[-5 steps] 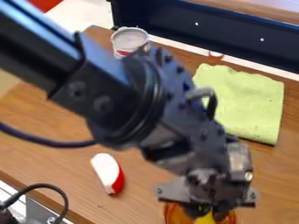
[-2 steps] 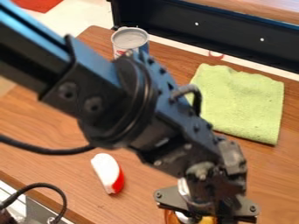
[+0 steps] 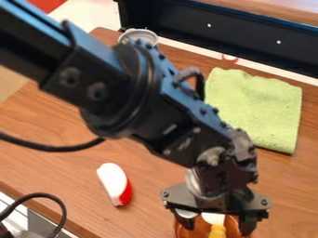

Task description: Put the yellow knife in the orange pot

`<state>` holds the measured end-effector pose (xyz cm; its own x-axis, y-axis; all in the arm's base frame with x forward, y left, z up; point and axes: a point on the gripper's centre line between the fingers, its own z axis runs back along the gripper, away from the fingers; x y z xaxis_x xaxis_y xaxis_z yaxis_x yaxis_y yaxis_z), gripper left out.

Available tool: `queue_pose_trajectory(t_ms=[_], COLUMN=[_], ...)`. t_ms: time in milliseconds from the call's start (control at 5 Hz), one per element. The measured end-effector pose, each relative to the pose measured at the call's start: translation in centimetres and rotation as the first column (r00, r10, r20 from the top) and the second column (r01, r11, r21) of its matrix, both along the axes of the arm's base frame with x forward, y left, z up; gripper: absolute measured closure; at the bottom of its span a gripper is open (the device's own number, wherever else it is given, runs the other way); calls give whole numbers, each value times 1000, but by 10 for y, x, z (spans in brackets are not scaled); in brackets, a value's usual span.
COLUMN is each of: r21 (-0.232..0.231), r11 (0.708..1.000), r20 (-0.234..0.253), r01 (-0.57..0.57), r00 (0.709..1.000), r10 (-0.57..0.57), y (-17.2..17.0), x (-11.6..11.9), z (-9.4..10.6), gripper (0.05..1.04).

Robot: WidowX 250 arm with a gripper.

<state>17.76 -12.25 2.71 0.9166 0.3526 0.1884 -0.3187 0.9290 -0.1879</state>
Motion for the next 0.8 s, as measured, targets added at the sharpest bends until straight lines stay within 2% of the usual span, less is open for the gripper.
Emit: queue_pose_trajectory(t_ms=[400, 600, 800], r21=[-18, -2, 132], r11=[999, 993, 983], r20=[-11, 8, -111], r01=[-40, -117, -129], r00=[999, 993, 983], r10=[40, 117, 144], y=[10, 37, 83], x=[14, 27, 52], z=[24, 38, 26], gripper=[83, 83, 83])
